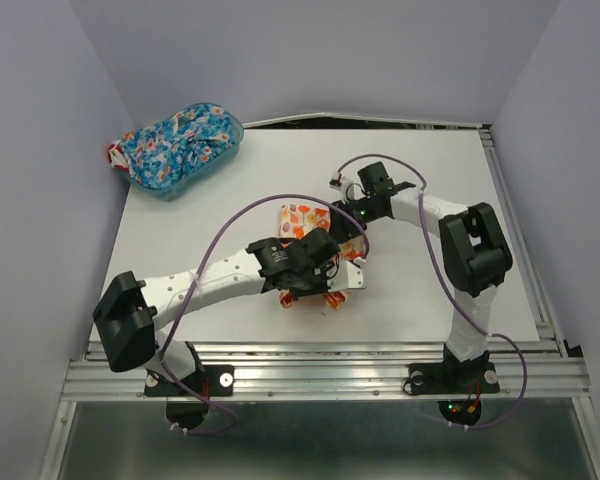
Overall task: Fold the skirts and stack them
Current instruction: Fold the skirt
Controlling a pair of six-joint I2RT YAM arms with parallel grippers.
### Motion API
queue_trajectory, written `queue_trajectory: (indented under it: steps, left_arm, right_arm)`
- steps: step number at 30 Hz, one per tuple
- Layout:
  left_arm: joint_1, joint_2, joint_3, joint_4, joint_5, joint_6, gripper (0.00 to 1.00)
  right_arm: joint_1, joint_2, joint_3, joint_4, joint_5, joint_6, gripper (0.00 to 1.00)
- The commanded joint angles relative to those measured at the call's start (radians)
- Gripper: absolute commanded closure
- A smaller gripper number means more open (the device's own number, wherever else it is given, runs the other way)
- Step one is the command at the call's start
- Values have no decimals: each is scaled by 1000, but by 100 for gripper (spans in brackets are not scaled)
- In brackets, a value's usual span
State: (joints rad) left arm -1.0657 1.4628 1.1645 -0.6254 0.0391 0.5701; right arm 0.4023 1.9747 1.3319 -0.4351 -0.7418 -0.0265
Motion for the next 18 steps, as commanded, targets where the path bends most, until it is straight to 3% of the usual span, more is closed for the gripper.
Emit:
queue_trajectory:
  steps: [1, 10, 16, 18]
  left_arm:
    - [-14, -61, -25, -20, 54, -19, 100]
    - [-17, -59, -8, -42, 56, -12, 100]
    - [-17, -50, 43, -71, 70, 19, 94]
    - [-16, -42, 55, -79, 67, 27, 90]
  right_arm:
    - [-10, 9, 168, -48, 104, -59, 45]
    - [-42, 278, 522, -117, 189, -142, 36]
    - [-42, 374, 541, -172, 182, -219, 37]
    - [-42, 383, 527, -214, 145, -245, 43]
